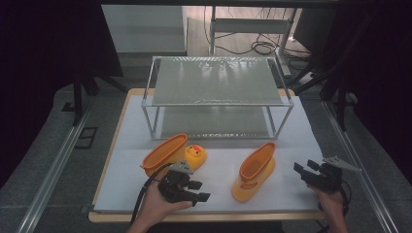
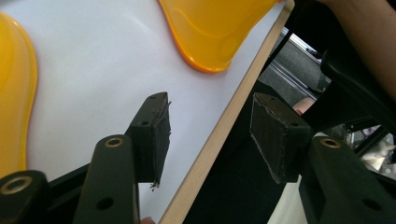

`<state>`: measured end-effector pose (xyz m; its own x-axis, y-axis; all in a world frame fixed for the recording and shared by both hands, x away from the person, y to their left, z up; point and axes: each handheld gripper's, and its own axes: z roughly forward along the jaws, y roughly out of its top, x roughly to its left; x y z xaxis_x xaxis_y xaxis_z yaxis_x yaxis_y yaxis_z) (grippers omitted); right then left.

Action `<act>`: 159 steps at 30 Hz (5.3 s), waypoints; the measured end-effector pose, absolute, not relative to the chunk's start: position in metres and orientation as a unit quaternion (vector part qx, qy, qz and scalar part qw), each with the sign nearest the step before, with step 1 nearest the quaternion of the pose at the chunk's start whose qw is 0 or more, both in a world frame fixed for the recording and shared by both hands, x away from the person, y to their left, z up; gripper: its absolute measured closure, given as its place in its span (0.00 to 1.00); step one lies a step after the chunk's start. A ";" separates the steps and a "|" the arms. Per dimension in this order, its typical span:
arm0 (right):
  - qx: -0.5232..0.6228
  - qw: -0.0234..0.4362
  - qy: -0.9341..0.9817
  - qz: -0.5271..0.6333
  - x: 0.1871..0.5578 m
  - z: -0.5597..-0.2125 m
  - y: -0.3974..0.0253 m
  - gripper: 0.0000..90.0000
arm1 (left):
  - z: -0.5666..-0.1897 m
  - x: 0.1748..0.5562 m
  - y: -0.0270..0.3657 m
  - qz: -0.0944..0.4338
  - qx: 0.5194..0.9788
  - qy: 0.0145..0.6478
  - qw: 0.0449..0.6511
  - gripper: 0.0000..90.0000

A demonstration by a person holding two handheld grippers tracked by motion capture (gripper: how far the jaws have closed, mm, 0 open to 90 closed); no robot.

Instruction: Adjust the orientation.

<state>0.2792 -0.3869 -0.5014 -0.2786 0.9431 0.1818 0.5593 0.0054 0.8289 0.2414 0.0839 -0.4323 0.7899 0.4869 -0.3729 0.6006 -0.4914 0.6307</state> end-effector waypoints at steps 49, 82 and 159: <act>0.560 0.216 0.675 0.429 0.280 -0.503 -0.388 0.38 | -0.314 0.304 0.001 -0.101 0.896 0.256 0.350 0.53; 0.569 0.214 0.670 0.427 0.280 -0.505 -0.395 0.38 | -0.356 0.346 -0.075 -0.124 0.920 0.269 0.257 0.73; 0.569 0.210 0.675 0.420 0.282 -0.509 -0.391 0.39 | -0.352 0.306 0.086 -0.032 0.906 0.308 0.289 0.96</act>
<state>0.2817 -0.3906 -0.5087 -0.2634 0.9450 0.1939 0.5918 -0.0004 0.8061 0.3064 0.0858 -0.3518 0.8080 0.5398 -0.2363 0.5768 -0.6429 0.5039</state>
